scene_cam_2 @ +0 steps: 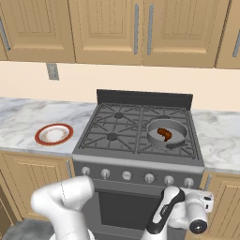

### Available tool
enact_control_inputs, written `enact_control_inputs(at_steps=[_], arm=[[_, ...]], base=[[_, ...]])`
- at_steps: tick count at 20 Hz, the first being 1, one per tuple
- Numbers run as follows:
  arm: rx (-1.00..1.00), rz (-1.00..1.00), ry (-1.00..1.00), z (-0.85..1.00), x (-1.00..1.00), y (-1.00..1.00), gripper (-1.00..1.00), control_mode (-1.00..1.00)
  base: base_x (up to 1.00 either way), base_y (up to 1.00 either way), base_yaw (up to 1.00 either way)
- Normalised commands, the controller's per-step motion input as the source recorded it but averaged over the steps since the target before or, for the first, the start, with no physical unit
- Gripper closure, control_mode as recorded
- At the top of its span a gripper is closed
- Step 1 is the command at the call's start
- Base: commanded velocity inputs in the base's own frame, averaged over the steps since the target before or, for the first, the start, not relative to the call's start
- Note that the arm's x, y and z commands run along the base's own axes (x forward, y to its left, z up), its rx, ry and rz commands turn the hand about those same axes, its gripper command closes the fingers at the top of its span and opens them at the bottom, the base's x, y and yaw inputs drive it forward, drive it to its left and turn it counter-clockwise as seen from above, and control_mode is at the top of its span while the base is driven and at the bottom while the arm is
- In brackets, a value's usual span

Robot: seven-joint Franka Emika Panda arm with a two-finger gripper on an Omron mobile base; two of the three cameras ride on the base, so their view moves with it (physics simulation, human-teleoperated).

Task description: Retrieve the frozen meat and place it in the pot on a burner. Then turn the burner on.

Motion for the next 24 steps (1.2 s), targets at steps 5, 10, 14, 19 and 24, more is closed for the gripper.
enact_control_inputs(at_steps=[5,10,14,19,24], arm=[[0.0,0.02,-0.05,-0.05,0.24,-0.01,-1.0,-1.0],[0.0,0.01,-0.08,-0.05,0.12,0.0,-1.0,-1.0],[0.0,0.0,-0.06,-0.11,0.1,0.0,-1.0,-1.0],[0.0,0.0,-0.01,-0.12,0.01,0.0,-1.0,-1.0],[0.0,0.0,0.0,-0.13,0.03,0.0,-1.0,-1.0]], base=[[0.0,0.0,0.0],[0.0,0.0,0.0],[0.0,0.0,0.0],[0.0,0.0,0.0],[0.0,0.0,0.0]])
